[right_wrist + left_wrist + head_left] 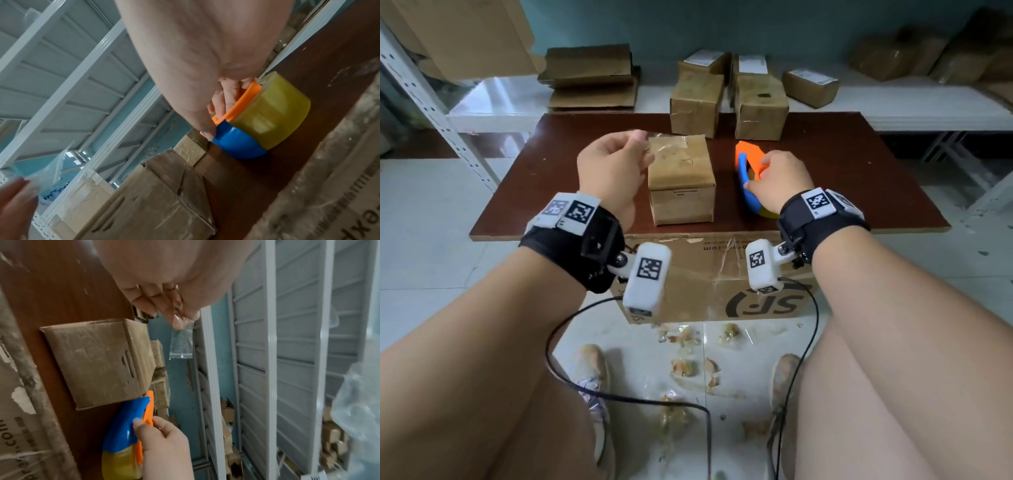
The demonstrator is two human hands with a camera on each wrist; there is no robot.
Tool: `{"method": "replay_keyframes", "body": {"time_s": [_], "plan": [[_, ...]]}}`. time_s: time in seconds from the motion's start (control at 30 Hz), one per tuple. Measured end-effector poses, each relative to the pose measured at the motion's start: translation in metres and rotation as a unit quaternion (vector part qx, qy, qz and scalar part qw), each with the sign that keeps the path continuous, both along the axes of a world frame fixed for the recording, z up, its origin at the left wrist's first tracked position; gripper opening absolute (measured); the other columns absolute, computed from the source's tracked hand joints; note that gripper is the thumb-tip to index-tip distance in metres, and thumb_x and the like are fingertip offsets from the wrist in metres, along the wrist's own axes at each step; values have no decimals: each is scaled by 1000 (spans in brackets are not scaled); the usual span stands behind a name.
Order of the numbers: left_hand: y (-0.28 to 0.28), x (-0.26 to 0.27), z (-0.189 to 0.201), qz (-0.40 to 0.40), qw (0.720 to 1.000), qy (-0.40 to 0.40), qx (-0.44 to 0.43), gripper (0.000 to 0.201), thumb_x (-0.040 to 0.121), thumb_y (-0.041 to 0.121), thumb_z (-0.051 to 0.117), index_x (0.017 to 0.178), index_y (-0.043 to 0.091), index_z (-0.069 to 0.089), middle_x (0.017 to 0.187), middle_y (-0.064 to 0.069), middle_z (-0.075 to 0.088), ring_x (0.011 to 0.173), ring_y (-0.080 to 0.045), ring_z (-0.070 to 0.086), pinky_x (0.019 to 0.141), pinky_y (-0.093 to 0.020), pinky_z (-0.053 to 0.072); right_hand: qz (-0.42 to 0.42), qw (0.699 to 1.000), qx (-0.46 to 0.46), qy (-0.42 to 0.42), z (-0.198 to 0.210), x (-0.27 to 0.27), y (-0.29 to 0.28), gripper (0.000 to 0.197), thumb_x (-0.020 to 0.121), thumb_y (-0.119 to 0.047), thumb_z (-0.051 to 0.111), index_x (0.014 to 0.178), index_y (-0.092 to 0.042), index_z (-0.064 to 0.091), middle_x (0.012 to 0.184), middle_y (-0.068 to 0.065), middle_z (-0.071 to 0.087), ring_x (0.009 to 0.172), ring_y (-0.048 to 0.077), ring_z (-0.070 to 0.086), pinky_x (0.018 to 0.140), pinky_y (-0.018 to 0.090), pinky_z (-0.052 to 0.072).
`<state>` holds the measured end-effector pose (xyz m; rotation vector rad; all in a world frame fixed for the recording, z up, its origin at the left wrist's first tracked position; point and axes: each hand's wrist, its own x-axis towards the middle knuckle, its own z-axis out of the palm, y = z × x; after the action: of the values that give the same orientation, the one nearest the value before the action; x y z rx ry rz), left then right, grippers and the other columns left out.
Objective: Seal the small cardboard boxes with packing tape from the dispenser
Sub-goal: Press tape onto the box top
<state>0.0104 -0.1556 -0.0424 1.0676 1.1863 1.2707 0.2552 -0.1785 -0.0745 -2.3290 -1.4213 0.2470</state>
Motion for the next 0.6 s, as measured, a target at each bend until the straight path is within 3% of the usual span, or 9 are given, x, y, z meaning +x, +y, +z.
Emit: {"method": "replay_keyframes", "body": {"time_s": [0.07,0.13,0.23,0.3,0.4,0.47,0.53,0.6], "plan": [[2,-2,-3,9,999,-7,-40,11,103,28,69,94,25,74,88,8,78,78,-1,72,71,-22,52,12,1000,3,8,-3,1,0,49,95,-31,76,139,-14,64,136,10,68,125,32,63,103,40,51],[3,-3,-3,13,998,-16,-62,12,103,28,69,92,24,74,84,8,77,75,-2,71,71,-23,53,18,999,5,27,-5,-2,-1,49,99,-30,73,145,-16,62,143,8,64,129,30,60,103,36,48],[1,-3,-1,3,997,-26,-78,11,103,26,68,94,23,73,75,9,72,69,-3,65,70,-22,52,7,1000,7,-27,-3,-11,-5,37,100,-32,70,136,-25,68,143,7,61,127,32,59,100,37,47],[-1,-3,1,-10,997,-27,-74,11,104,27,67,95,23,72,71,11,69,67,-3,63,70,-21,51,15,996,83,-31,4,-23,-7,32,97,-30,72,128,-28,71,136,7,59,125,34,57,103,41,48],[-3,-1,3,-21,998,-30,-55,14,105,28,66,92,25,72,72,12,68,71,-3,62,72,-22,49,151,962,216,67,19,-51,-12,36,95,-33,72,130,-24,71,132,1,63,124,24,58,110,43,46],[-3,0,3,-14,998,-35,-46,16,105,27,67,90,25,71,76,12,71,71,-2,64,69,-21,49,239,955,156,76,22,-70,-16,45,99,-46,65,139,-26,67,148,1,57,139,23,48,121,42,36],[-3,0,3,-12,998,-40,-44,14,105,26,67,92,23,72,81,10,73,72,-1,67,65,-21,50,277,960,38,25,21,-81,-21,56,101,-60,59,147,-28,62,164,2,41,153,24,29,125,40,24],[-2,1,2,-14,998,-42,-47,11,104,27,68,95,22,73,88,8,74,75,-1,69,65,-21,51,283,959,-10,6,17,-81,-25,62,96,-69,59,142,-28,65,163,4,42,152,22,30,122,39,27]]}}
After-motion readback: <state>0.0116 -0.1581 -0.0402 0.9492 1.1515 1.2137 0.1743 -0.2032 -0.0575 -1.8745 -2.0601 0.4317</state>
